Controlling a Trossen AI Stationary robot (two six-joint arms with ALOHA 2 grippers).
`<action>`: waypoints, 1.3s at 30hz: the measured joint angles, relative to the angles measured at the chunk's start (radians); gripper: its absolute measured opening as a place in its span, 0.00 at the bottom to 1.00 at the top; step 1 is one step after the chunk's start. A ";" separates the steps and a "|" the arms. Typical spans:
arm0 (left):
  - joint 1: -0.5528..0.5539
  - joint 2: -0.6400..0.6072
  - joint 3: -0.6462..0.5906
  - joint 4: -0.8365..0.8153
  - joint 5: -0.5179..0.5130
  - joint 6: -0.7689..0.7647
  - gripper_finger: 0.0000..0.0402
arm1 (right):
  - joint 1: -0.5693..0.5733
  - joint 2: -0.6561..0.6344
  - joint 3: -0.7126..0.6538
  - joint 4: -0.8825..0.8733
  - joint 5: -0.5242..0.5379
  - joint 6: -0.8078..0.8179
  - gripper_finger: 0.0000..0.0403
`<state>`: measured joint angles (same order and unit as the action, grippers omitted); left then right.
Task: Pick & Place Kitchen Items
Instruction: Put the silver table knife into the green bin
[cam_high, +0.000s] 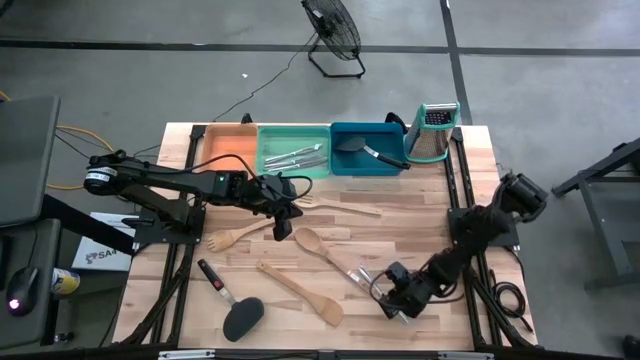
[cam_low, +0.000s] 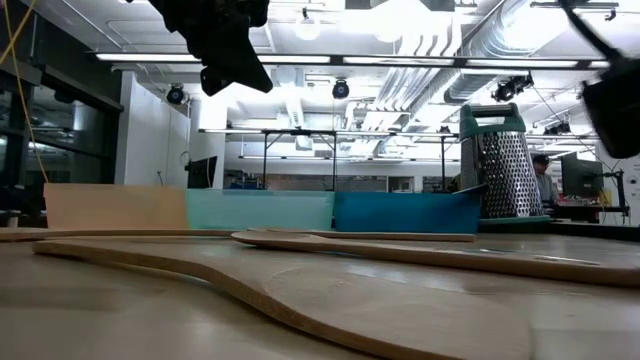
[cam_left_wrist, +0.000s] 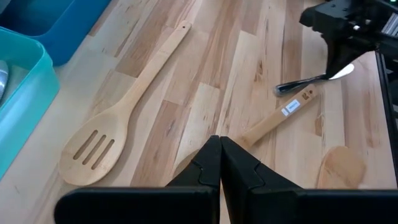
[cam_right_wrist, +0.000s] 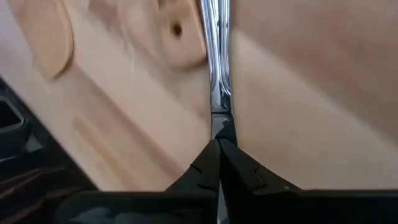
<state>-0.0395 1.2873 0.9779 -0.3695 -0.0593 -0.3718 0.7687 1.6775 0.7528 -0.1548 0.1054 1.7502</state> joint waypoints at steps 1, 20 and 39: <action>0.000 0.000 0.000 0.000 0.000 0.000 0.00 | 0.011 0.000 0.000 0.012 -0.001 0.009 0.01; 0.000 0.000 0.000 0.000 0.000 0.002 0.00 | 0.097 0.003 -0.001 0.152 -0.143 0.028 0.01; 0.000 0.000 0.000 0.000 0.024 0.008 0.00 | 0.029 -0.001 0.301 -0.335 -0.092 -0.441 0.01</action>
<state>-0.0395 1.2873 0.9779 -0.3693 -0.0349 -0.3641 0.7974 1.6764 1.0537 -0.4898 0.0130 1.3095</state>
